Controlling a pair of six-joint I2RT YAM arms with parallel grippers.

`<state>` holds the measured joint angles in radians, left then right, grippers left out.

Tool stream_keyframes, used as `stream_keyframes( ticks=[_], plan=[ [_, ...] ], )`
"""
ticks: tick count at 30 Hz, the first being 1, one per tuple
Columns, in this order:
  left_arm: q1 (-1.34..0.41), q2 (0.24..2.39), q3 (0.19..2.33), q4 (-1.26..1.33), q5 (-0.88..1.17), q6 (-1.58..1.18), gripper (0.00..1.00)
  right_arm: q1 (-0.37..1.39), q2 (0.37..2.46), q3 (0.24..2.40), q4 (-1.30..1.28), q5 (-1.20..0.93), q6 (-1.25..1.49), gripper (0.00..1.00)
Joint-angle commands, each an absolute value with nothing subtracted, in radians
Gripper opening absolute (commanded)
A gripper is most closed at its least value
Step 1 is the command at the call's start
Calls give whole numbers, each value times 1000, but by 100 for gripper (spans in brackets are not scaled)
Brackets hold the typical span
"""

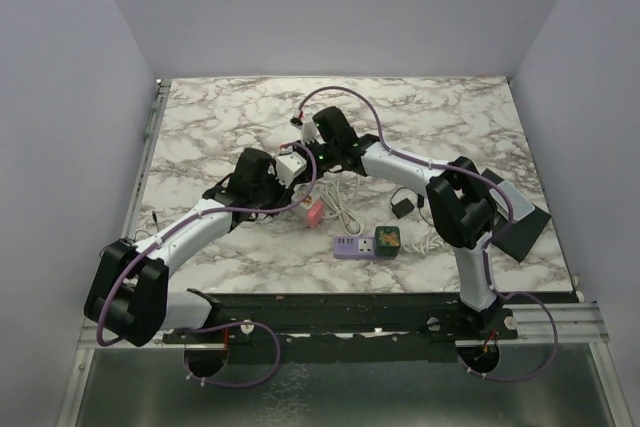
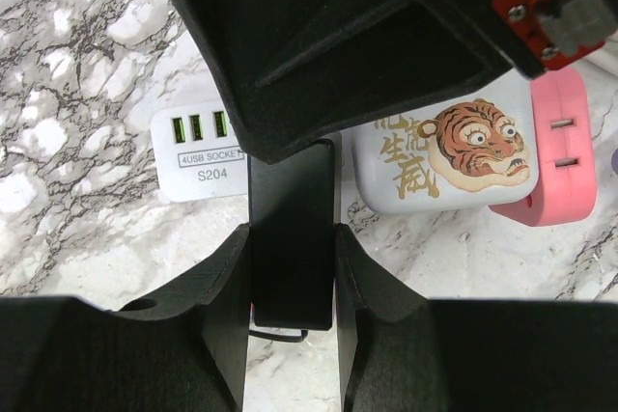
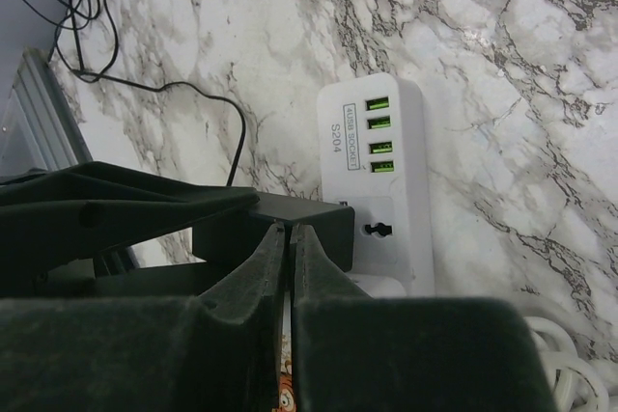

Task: Insert the plug
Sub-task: Insert the plug into the socket.

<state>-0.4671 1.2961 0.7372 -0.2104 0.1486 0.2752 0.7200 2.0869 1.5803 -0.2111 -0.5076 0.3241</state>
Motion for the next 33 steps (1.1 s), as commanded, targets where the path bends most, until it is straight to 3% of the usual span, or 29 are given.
stream_keyframes(
  ticks=[1,7,24,29,33],
  plan=[
    [-479,1347,739,-261,168,283,0,722,2123,1534,-371,-405,248,5],
    [-478,1359,759,-293,155,286,0,721,2120,1512,-374,-367,235,1],
    [-477,1386,752,-308,141,295,0,721,2124,1487,-389,-340,237,1],
    [-477,1375,764,-310,118,283,17,721,2111,1474,-375,-330,243,0],
    [-477,1364,800,-340,148,258,44,722,2104,1474,-371,-328,245,1]
  ],
)
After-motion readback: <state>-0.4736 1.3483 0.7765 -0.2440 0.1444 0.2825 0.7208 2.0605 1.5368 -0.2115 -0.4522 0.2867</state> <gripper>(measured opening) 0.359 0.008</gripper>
